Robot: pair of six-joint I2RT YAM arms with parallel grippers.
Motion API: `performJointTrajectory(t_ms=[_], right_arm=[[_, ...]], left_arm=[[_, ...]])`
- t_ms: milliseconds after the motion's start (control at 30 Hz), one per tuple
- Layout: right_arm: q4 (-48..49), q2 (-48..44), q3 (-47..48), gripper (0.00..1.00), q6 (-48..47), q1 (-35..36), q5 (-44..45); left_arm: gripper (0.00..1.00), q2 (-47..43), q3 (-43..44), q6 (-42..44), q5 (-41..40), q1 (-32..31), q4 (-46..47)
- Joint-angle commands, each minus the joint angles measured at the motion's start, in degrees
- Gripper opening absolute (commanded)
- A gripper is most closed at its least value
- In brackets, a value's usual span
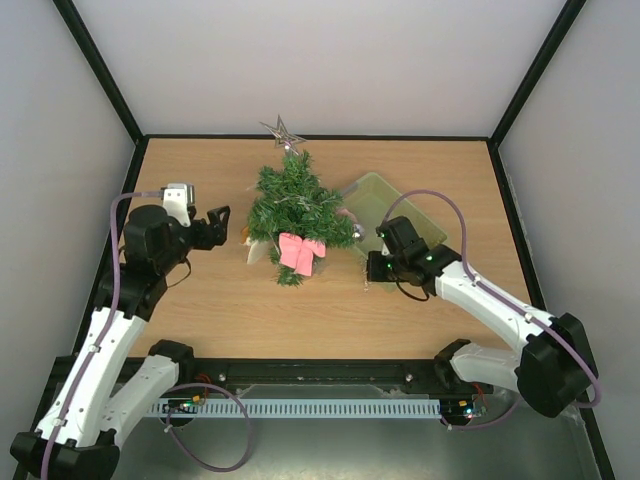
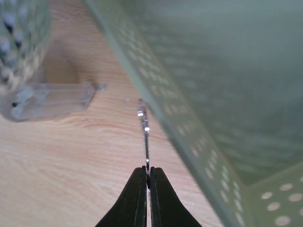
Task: Decorate the small christmas tree
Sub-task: Move the storage box to the center of the board.
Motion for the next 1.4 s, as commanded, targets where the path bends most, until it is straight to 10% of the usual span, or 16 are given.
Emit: performJointTrajectory(t_ms=[0,700,1367], right_arm=[[3.29,0.94,-1.49,0.02,-0.1,0.2,10.44],[4.72,4.88,5.13,0.02,-10.09,-9.05,26.78],[12.69,-3.66,-3.86,0.02,3.85,0.42,-4.0]], left_arm=[[0.86,0.68,2.09,-1.09,5.8,0.38,0.87],[0.76,3.05,5.31,2.1,12.36,0.36,-2.33],[0.65,7.0,2.44,-4.72,8.29,1.33,-2.09]])
